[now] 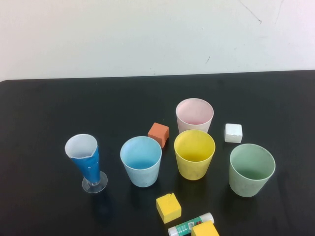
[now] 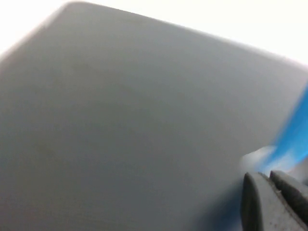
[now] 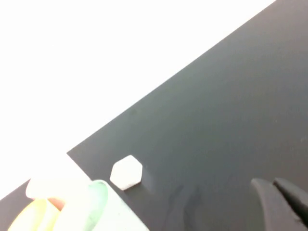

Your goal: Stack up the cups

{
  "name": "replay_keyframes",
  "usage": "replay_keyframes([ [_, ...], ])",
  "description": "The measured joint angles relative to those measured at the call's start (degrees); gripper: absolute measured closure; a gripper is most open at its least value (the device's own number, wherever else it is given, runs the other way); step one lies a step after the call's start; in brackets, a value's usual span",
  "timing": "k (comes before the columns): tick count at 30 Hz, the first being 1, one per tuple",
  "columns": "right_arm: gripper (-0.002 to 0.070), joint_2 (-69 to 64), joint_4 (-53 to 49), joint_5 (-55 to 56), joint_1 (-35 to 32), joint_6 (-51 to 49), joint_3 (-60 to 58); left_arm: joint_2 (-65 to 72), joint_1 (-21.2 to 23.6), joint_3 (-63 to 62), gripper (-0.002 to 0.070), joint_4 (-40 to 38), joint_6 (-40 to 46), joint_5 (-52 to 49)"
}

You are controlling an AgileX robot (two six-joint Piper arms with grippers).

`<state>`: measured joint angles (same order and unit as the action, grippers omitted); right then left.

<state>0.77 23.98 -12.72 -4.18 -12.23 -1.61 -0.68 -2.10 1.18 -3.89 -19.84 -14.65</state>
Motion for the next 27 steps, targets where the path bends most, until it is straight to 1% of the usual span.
replay_keyframes([
  [2,0.0666,0.0,0.0,0.7,0.0,0.0,0.0,0.0,0.0,0.0,0.0676,-11.9,-6.7,3.5],
  [5,0.0666,0.0,0.1,2.1,0.0,-0.1,0.0,-0.1,0.0,0.0,0.0676,-27.7,-13.4,7.7],
  [6,0.0666,0.0,0.1,2.5,0.0,-0.1,0.0,-0.1,0.0,0.0,0.0676,-31.5,-14.3,8.6],
  [8,0.0666,0.0,0.1,3.5,0.0,-0.1,0.0,-0.1,0.0,0.0,0.0676,-35.9,-15.2,9.3],
  [10,0.0666,0.0,0.1,4.5,0.0,-0.1,0.0,-0.1,0.0,0.0,0.0677,-37.5,-15.6,9.7],
  [15,0.0666,0.0,0.1,5.4,0.0,-0.1,0.0,-0.1,0.0,0.0,0.0676,-38.5,-15.2,10.1],
  [19,0.0666,0.0,0.1,4.1,0.0,-0.1,0.0,-0.1,0.0,0.0,0.0676,-40.0,-15.1,10.1],
  [23,0.0666,0.0,0.1,3.0,0.0,-0.1,0.0,-0.1,0.0,0.0,0.0676,-40.3,-13.0,10.1],
  [25,0.0666,0.0,0.1,2.7,0.0,0.4,0.0,-0.1,0.0,-1.4,0.0676,-39.6,-9.2,8.6],
  [27,0.0666,0.0,0.1,2.6,0.0,0.8,0.0,-0.1,0.0,-5.5,0.0676,-37.1,-1.2,5.5],
])
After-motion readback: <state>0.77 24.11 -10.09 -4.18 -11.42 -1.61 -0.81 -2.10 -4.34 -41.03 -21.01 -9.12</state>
